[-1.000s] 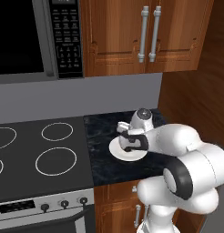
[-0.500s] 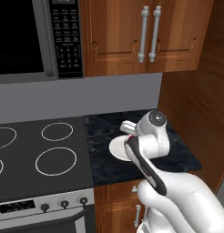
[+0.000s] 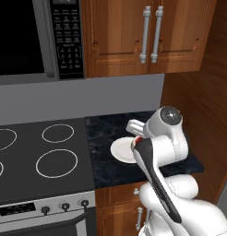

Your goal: Place the steak on the counter behind the older steak on the same shelf of the fridge to maintain FIFO order. Close the fridge door when finished.

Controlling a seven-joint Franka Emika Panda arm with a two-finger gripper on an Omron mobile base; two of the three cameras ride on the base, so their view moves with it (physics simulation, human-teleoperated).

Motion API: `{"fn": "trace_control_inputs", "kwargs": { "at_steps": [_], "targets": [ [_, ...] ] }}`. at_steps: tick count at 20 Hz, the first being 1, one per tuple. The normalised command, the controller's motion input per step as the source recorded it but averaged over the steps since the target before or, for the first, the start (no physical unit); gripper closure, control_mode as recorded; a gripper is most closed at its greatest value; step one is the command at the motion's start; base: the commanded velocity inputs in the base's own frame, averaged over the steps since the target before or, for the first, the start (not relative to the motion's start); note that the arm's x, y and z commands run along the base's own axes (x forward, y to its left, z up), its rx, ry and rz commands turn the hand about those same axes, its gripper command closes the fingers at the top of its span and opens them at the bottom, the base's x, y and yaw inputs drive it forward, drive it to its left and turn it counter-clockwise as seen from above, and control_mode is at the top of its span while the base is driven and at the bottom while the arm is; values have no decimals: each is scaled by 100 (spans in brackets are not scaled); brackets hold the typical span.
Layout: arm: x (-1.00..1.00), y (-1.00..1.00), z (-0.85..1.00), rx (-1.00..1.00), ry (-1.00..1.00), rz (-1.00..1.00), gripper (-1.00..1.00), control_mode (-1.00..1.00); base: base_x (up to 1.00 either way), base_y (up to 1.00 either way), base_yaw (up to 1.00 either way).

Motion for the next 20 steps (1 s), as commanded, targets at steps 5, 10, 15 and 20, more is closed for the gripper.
{"fn": "trace_control_inputs", "kwargs": {
  "at_steps": [5,10,15,20],
  "targets": [
    [-58,-18,35,0,-1,-3,100,-100,0,0,0],
    [-27,-3,1,0,1,-1,100,-100,0,0,0],
    [0,0,0,0,0,0,100,-100,0,0,0],
    [-52,-52,0,3,-2,-1,100,-100,0,0,0]
  ]
}}
